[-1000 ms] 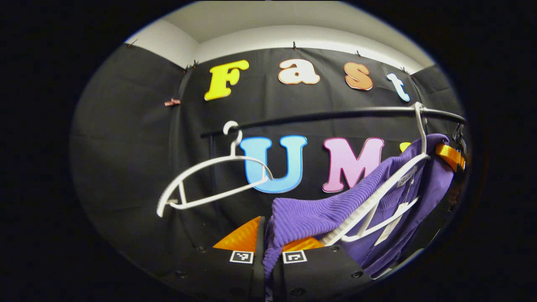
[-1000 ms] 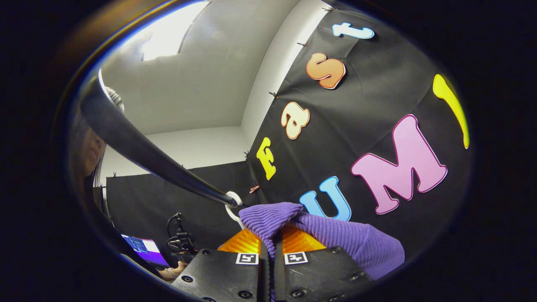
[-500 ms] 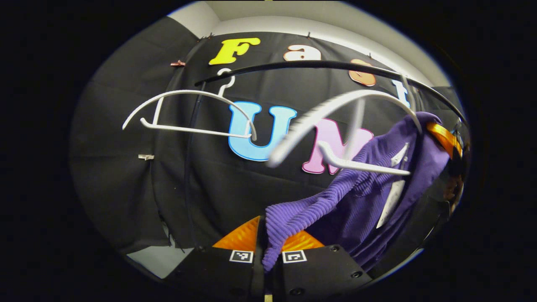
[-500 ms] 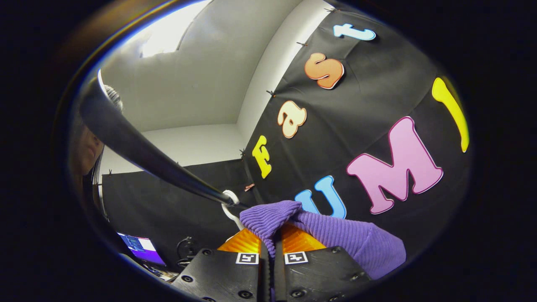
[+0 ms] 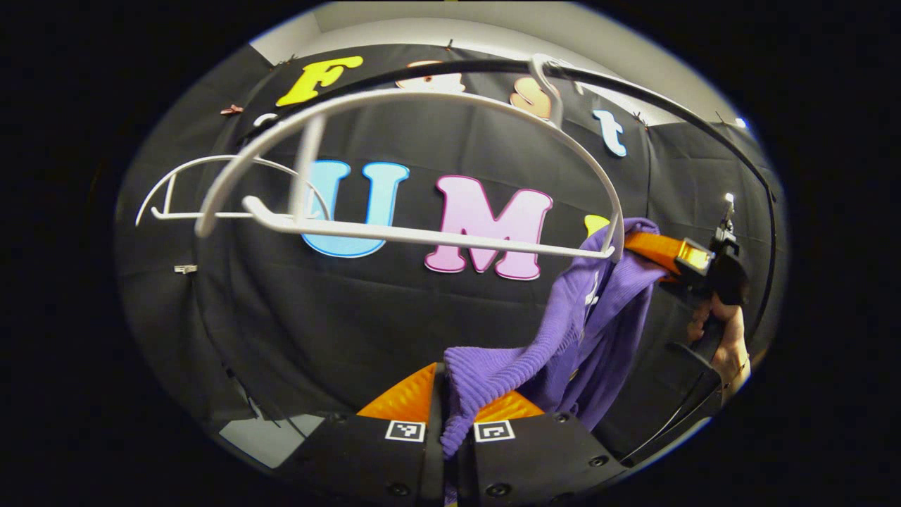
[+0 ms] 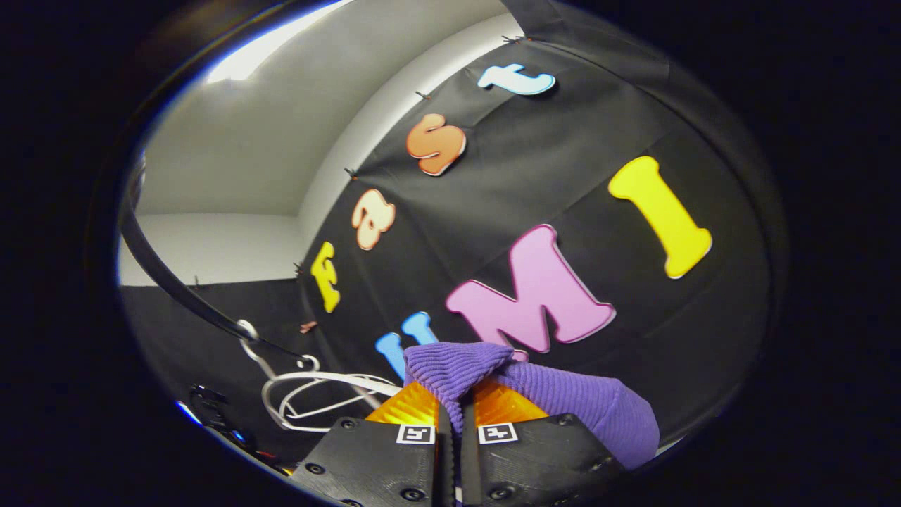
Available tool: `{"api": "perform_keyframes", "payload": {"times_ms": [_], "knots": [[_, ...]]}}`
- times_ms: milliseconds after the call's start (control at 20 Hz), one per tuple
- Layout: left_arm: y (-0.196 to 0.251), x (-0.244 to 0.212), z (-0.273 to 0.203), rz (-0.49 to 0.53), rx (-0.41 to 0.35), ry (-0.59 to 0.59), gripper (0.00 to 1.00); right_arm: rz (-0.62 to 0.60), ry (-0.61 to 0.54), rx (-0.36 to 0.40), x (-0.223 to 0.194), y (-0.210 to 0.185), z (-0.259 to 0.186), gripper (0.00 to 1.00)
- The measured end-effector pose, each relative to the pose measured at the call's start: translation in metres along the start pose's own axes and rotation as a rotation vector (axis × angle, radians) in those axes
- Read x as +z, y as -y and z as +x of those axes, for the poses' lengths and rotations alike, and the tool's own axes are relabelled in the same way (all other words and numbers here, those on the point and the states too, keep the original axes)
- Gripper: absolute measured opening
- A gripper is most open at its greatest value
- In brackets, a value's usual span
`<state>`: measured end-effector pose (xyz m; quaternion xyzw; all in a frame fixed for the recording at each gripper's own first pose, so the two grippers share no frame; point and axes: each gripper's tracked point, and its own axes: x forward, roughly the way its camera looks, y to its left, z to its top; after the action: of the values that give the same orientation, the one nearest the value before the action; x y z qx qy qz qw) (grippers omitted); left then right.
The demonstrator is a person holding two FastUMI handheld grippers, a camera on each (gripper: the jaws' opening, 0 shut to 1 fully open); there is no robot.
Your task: Grasp the clothes on the hanger with both hands and then place them into the laundry hamper below.
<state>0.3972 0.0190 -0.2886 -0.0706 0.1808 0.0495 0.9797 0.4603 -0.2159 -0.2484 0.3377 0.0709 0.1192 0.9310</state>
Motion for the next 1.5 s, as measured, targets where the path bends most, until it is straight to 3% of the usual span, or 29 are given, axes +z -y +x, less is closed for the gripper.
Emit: {"api": "perform_keyframes", "payload": {"times_ms": [100,200,400,550,850,1200,1500], "knots": [[0.015,-0.010,0.005,0.004,-0.033,-0.027,0.11,-0.059,-0.099,-0.068,-0.037,0.016,-0.006,0.07],[0.025,-0.021,0.006,0.011,-0.059,-0.064,0.11,-0.096,-0.220,-0.084,-0.078,0.011,-0.019,0.08],[0.037,-0.045,-0.005,0.019,-0.095,-0.129,0.11,-0.096,-0.444,0.052,-0.160,-0.053,-0.062,0.08],[0.041,-0.044,-0.019,-0.022,-0.108,-0.134,0.11,-0.136,-0.578,0.163,-0.197,-0.100,-0.089,0.08],[0.014,-0.078,-0.048,-0.033,-0.062,-0.241,0.11,-0.334,-0.812,0.275,-0.256,-0.126,-0.146,0.08],[0.003,-0.137,-0.069,-0.022,-0.013,-0.426,0.11,-0.322,-1.000,0.214,-0.308,-0.116,-0.190,0.08],[-0.007,-0.140,-0.075,-0.033,0.022,-0.467,0.11,-0.317,-1.031,0.203,-0.319,-0.118,-0.200,0.08]]}}
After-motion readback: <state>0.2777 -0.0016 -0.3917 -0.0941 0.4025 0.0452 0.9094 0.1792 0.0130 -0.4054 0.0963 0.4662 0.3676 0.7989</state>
